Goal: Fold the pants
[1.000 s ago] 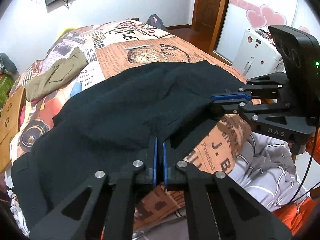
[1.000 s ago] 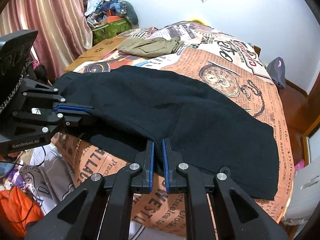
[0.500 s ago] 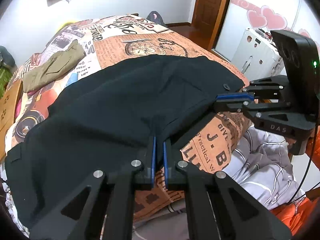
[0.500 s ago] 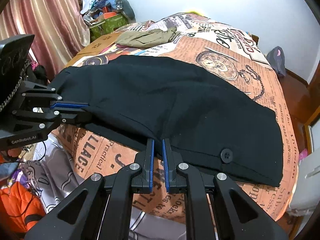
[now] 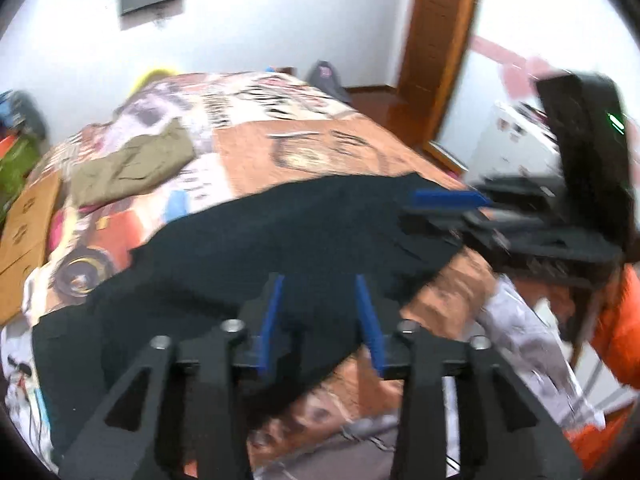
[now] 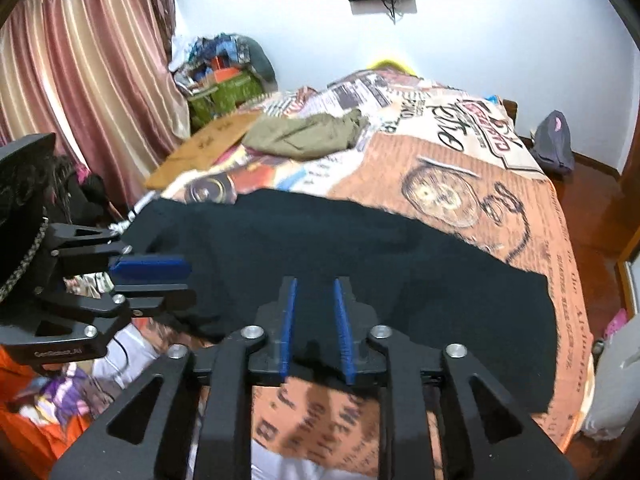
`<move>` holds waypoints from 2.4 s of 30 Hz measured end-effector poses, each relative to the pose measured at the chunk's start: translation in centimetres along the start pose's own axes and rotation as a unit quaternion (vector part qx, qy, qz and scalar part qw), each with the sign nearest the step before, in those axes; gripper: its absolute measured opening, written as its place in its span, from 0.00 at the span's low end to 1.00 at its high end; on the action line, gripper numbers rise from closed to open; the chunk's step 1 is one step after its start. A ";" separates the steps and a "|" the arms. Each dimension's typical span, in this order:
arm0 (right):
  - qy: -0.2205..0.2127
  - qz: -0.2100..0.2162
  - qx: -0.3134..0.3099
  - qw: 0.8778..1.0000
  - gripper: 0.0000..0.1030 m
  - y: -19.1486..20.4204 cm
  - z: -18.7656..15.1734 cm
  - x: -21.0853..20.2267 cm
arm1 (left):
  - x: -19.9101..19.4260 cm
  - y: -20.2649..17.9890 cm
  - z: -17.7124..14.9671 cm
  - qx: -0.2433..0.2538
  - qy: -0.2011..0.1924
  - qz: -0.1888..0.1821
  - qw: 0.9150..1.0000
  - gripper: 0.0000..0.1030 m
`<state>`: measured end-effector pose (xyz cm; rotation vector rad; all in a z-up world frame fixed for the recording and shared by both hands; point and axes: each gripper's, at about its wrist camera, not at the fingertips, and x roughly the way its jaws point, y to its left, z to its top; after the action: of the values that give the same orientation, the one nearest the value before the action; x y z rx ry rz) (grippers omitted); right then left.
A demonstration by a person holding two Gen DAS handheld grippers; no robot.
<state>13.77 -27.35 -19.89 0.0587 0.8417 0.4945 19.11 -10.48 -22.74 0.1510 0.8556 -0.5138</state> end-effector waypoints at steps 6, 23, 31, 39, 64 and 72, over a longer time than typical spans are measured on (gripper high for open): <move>0.062 0.000 -0.003 0.998 0.29 0.3 -1.6 5.1 | 4.4 3.7 -1.9 -0.065 0.068 0.022 0.995 0.39; 0.091 0.003 0.015 0.996 0.30 -2.1 -3.1 2.5 | 1.1 7.3 -5.6 -0.086 0.068 0.039 0.993 0.51; 0.055 -0.002 0.013 0.998 0.30 -2.3 2.1 3.8 | -3.6 18.3 -6.0 -0.198 0.026 0.139 0.970 0.52; 0.060 0.022 -0.054 0.997 0.32 2.9 7.7 9.6 | -4.7 28.2 -8.0 -0.266 0.029 0.176 0.947 0.52; 0.246 0.063 -0.200 0.946 0.32 11.9 10.2 29.0 | 0.7 32.8 -8.5 -0.270 0.054 0.088 0.957 0.46; 0.263 0.073 -0.214 0.938 0.22 12.6 10.1 29.7 | 0.6 33.4 -8.9 -0.281 0.049 0.062 0.956 0.33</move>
<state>32.73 -1.58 -30.91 -0.4343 1.2387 0.8466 29.76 21.20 -31.49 -0.2927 1.0518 -0.1303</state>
